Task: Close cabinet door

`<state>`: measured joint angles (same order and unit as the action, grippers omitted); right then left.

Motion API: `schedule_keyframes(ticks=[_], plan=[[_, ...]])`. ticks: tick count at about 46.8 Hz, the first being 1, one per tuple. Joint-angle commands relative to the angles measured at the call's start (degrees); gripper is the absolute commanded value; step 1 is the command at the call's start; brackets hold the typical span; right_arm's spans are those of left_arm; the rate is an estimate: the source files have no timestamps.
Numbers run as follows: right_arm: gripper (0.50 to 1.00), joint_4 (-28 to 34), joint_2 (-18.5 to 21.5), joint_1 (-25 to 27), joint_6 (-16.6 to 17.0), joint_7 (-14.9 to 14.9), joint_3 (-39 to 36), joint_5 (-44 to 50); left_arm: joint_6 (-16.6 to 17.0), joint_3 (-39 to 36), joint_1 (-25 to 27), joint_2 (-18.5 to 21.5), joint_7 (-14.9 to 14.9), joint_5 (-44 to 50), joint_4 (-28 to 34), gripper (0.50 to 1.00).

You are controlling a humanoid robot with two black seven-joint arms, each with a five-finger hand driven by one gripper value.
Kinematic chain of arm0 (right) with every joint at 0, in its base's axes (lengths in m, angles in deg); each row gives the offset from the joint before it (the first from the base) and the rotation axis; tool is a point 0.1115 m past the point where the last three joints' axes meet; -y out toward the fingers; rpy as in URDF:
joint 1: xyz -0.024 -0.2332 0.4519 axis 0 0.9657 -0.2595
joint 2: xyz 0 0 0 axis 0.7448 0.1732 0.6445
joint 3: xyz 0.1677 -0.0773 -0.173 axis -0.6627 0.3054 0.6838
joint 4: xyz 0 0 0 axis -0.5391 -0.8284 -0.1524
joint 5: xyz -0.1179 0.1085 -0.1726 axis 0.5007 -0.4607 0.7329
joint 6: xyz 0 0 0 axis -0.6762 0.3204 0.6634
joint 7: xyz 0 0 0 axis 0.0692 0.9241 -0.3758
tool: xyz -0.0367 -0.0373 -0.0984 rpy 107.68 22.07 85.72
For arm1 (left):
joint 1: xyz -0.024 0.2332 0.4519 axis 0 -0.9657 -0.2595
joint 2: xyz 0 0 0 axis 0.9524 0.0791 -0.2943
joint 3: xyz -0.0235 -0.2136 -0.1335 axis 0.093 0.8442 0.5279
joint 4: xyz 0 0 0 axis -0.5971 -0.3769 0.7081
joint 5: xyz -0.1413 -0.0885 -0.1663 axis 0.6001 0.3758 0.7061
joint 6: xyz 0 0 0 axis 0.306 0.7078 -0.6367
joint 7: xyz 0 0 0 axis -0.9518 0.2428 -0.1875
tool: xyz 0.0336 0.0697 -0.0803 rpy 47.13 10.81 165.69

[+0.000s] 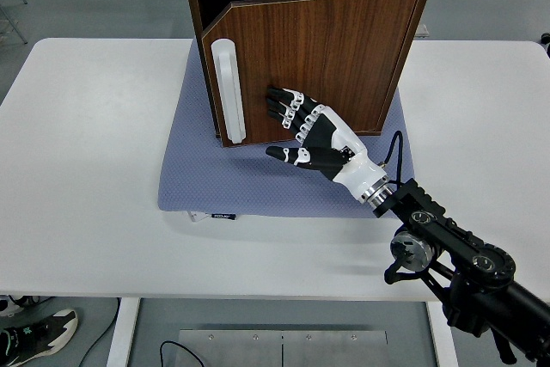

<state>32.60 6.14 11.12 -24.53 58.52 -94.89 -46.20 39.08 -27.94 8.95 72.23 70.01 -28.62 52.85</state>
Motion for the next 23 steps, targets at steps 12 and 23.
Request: schedule_keyframes(ticks=[12,23], plan=[[1.000,0.8,0.0,-1.6,-1.9,-0.5,-0.3,-0.7,0.0,0.0,0.0,0.0,0.0,-0.1,0.0,1.000],[1.000,1.4,0.0,-2.7,-4.3,-1.2,-1.1,-3.1,0.0,0.0,0.0,0.0,0.0,-0.1,0.0,1.000]])
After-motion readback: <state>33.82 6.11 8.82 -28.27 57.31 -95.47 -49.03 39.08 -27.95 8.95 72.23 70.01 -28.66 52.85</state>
